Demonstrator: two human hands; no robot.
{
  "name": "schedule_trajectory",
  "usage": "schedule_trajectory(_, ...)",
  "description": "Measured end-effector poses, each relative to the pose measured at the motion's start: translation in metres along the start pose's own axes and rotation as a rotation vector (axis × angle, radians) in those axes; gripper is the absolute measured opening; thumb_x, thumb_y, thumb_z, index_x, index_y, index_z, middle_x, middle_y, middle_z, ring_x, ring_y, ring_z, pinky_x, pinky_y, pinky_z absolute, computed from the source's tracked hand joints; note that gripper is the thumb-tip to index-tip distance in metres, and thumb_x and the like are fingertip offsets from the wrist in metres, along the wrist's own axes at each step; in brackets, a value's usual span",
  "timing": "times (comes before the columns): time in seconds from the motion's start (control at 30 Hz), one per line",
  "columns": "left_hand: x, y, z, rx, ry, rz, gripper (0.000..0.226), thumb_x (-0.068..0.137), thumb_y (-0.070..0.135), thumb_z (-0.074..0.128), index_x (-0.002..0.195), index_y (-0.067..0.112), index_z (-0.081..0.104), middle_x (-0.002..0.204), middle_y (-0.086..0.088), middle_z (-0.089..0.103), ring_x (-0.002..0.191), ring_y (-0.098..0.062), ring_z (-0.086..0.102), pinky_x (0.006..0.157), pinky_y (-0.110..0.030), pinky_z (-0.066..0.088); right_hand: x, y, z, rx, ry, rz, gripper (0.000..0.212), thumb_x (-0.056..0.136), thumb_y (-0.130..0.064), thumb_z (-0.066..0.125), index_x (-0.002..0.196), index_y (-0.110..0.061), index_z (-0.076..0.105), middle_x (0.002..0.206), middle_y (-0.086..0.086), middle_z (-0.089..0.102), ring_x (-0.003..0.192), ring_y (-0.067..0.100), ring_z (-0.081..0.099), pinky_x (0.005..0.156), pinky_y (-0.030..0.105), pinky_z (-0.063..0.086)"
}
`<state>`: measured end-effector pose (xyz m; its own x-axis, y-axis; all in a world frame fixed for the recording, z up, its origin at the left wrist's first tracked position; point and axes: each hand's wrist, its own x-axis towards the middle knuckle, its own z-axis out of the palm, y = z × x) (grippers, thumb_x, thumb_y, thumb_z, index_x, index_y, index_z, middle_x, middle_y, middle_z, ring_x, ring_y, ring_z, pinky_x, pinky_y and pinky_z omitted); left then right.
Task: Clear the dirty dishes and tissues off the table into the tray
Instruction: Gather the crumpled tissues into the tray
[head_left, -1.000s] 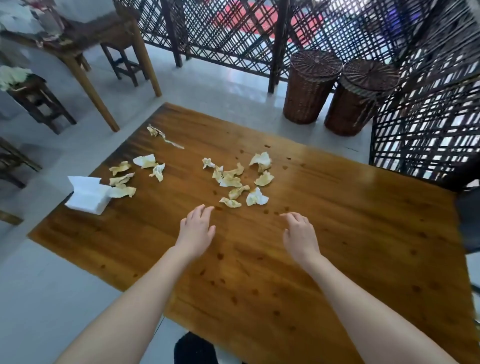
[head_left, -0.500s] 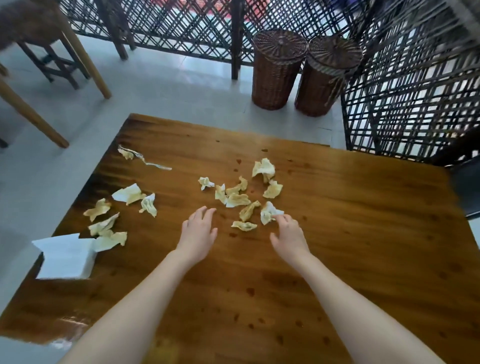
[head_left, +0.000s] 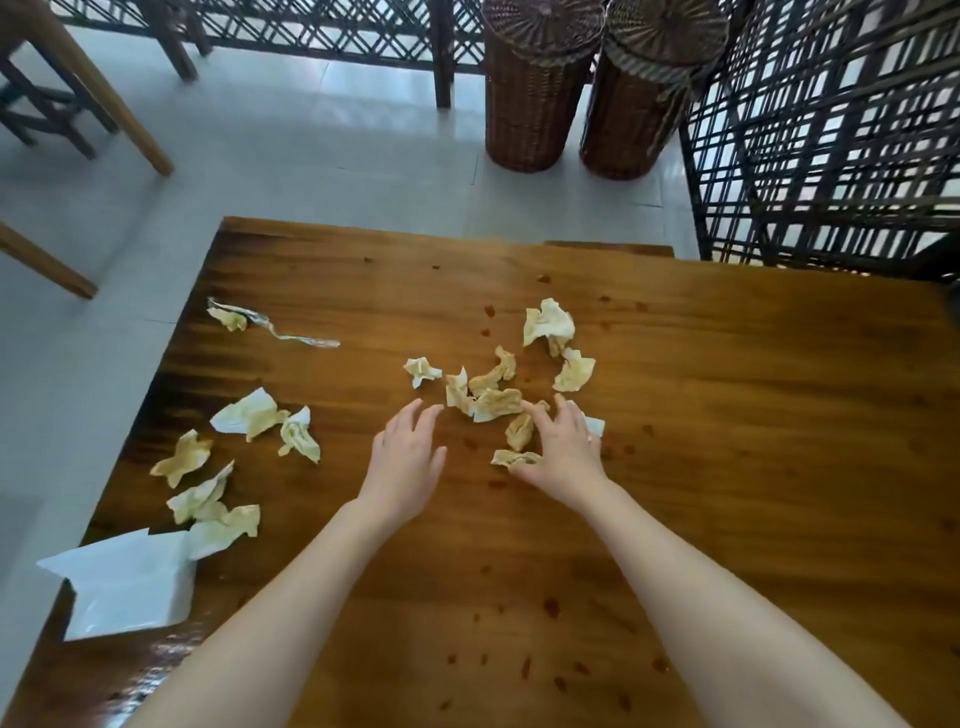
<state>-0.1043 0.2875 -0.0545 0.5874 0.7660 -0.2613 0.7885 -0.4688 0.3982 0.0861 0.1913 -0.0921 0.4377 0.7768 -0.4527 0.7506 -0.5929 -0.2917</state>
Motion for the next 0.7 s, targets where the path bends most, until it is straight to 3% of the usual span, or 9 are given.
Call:
schedule_trajectory(0.17, 0.007, 0.0, 0.007, -0.033, 0.005, -0.038, 0.052, 0.099, 0.027, 0.049, 0.148, 0.018, 0.032, 0.154, -0.008, 0.028, 0.142, -0.024, 0.028, 0.113, -0.041, 0.029, 0.003, 0.006, 0.007, -0.023, 0.101, -0.032, 0.06, 0.083, -0.043, 0.066, 0.135, -0.031, 0.04, 0.152, 0.009, 0.024, 0.142, 0.028, 0.017, 0.111, 0.053, 0.026)
schedule_trajectory(0.33, 0.014, 0.01, 0.01, -0.047, 0.015, -0.017, 0.05, 0.099, 0.025, 0.05, 0.146, 0.016, 0.036, 0.153, -0.01, 0.03, 0.141, -0.025, 0.03, 0.112, -0.04, 0.03, -0.005, 0.013, 0.006, 0.072, 0.245, -0.049, 0.03, 0.085, -0.009, 0.061, 0.113, -0.02, 0.06, 0.131, 0.007, 0.046, 0.12, 0.024, 0.042, 0.097, 0.036, 0.04)
schedule_trajectory(0.5, 0.028, 0.024, 0.008, -0.052, 0.01, 0.016, 0.052, 0.099, 0.026, 0.049, 0.147, 0.016, 0.034, 0.154, -0.009, 0.029, 0.141, -0.024, 0.028, 0.112, -0.039, 0.029, -0.005, 0.022, 0.003, 0.155, 0.241, -0.025, 0.021, 0.086, -0.001, 0.061, 0.101, -0.015, 0.065, 0.122, 0.004, 0.048, 0.112, 0.017, 0.044, 0.09, 0.027, 0.048)
schedule_trajectory(0.7, 0.049, 0.032, 0.009, 0.0, 0.007, 0.038, 0.06, 0.096, 0.029, 0.055, 0.15, 0.018, 0.029, 0.155, -0.01, 0.024, 0.143, -0.027, 0.024, 0.113, -0.043, 0.027, 0.002, 0.019, -0.011, 0.329, 0.305, -0.006, 0.017, 0.086, 0.002, 0.06, 0.094, -0.012, 0.065, 0.114, 0.002, 0.048, 0.108, 0.012, 0.04, 0.082, 0.017, 0.036)
